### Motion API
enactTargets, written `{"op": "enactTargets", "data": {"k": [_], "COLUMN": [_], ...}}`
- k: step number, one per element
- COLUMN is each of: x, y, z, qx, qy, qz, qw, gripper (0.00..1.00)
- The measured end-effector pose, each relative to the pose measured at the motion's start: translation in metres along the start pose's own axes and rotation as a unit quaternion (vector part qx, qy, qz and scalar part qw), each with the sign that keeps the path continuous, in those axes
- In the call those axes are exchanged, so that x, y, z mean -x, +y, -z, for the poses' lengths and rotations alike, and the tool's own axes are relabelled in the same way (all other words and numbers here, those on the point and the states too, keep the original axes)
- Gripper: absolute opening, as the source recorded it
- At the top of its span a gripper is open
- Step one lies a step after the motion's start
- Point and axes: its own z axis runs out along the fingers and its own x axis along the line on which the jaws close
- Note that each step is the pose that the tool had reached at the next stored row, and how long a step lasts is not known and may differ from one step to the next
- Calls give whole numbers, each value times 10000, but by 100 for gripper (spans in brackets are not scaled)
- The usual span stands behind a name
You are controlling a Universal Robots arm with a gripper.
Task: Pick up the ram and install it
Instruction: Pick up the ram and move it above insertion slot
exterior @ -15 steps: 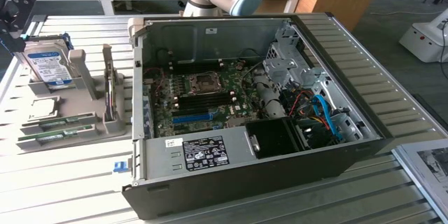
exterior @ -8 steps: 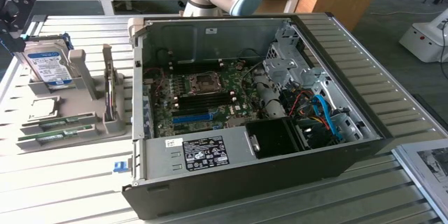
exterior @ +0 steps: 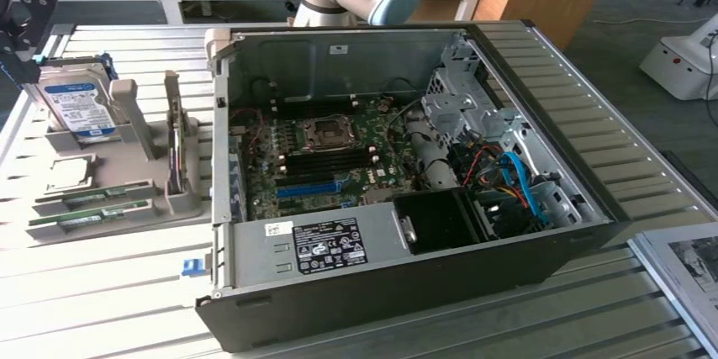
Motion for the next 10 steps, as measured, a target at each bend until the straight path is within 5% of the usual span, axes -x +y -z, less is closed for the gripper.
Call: {"op": "enactTargets", "data": {"k": [5, 10], "x": [0, 0], "y": [0, 0], "z": [-3, -8], "qx": [9, 19], "qy": [15, 30], "qz": [442, 891], "qw": [9990, 9960], "gripper": [10, 10]}}
